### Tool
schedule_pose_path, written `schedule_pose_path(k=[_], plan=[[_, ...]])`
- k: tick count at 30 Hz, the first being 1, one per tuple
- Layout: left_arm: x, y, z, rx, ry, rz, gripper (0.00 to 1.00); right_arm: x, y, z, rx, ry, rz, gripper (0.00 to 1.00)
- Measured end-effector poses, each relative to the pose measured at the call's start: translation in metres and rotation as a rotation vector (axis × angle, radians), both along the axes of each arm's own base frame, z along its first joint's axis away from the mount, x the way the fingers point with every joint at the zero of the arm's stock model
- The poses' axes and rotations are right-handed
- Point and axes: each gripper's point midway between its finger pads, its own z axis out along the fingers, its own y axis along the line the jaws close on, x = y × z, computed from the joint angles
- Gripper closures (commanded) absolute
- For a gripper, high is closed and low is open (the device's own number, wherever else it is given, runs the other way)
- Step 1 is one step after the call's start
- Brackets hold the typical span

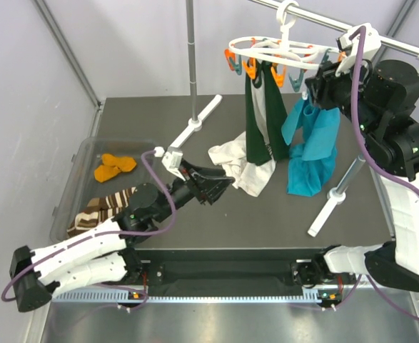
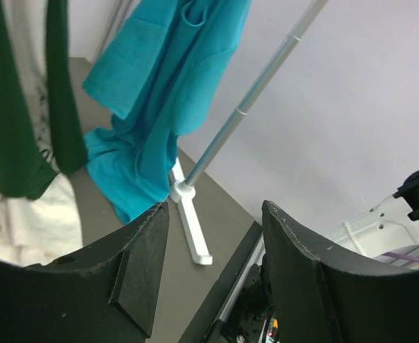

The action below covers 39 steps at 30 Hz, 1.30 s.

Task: Clip the socks to the hanger
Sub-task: Open the clamp at the hanger, then pick up the sock from the bin.

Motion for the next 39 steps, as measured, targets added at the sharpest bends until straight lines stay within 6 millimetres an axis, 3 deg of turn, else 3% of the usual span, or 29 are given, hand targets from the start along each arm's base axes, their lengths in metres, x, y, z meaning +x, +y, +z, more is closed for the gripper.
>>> schedule_pose_path(k=[3,8,14,17,21,25,27,30,35,39], plan=[[-0.004,0.020,-0.004,0.015,0.020,0.039,0.41,0.000,0.000,0.002,0.001,-0.007,-0.002,1.00],[-0.006,0.054,-0.012,0.054,0.067,0.131,0.45,0.001,0.000,0.003,0.015,-0.007,-0.005,1.00],[0.009,0.125,-0.046,0.241,0.238,0.432,0.41,0.000,0.001,0.000,0.038,0.010,-0.008,1.00],[0.017,0.159,-0.046,0.358,0.316,0.595,0.41,-0.001,0.002,0.000,0.051,0.017,-0.007,1.00],[0.030,0.186,-0.043,0.504,0.360,0.783,0.40,-0.002,0.004,-0.007,0.054,0.034,0.004,1.00],[0.059,0.211,-0.063,0.649,0.403,0.927,0.45,-0.001,0.006,-0.020,0.045,0.062,0.013,1.00],[0.082,0.231,-0.079,0.680,0.495,0.974,0.52,0.000,0.007,-0.024,0.041,0.072,0.015,1.00],[0.114,0.257,-0.112,0.703,0.642,1.007,0.53,-0.001,0.008,-0.025,0.045,0.074,0.022,1.00],[0.142,0.281,-0.143,0.673,0.771,1.014,0.52,-0.004,0.010,-0.023,0.056,0.065,0.035,1.00],[0.166,0.318,-0.162,0.606,0.890,1.057,0.57,-0.007,0.012,-0.021,0.065,0.064,0.049,1.00]])
